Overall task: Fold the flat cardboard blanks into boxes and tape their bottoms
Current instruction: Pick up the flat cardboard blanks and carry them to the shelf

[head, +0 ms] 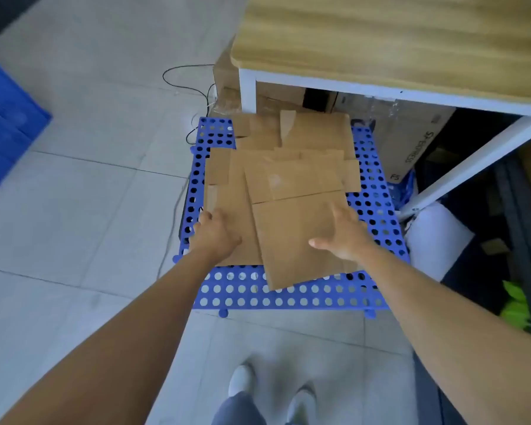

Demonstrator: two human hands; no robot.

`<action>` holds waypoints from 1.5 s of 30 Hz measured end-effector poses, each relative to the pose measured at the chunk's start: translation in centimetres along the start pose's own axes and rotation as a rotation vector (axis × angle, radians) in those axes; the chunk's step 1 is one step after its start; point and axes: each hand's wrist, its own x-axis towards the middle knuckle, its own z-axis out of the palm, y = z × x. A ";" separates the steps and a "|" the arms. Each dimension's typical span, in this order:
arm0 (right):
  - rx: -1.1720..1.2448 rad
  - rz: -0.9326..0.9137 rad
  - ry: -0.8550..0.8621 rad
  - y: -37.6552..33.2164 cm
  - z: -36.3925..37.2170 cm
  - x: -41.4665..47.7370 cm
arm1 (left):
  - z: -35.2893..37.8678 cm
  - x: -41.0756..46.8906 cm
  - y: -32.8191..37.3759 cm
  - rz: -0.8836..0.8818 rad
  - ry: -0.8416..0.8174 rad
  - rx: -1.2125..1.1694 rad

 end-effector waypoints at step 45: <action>0.682 0.326 0.067 2.9 0.3 -0.7 | 0.9 0.6 0.5 -0.431 0.066 -0.820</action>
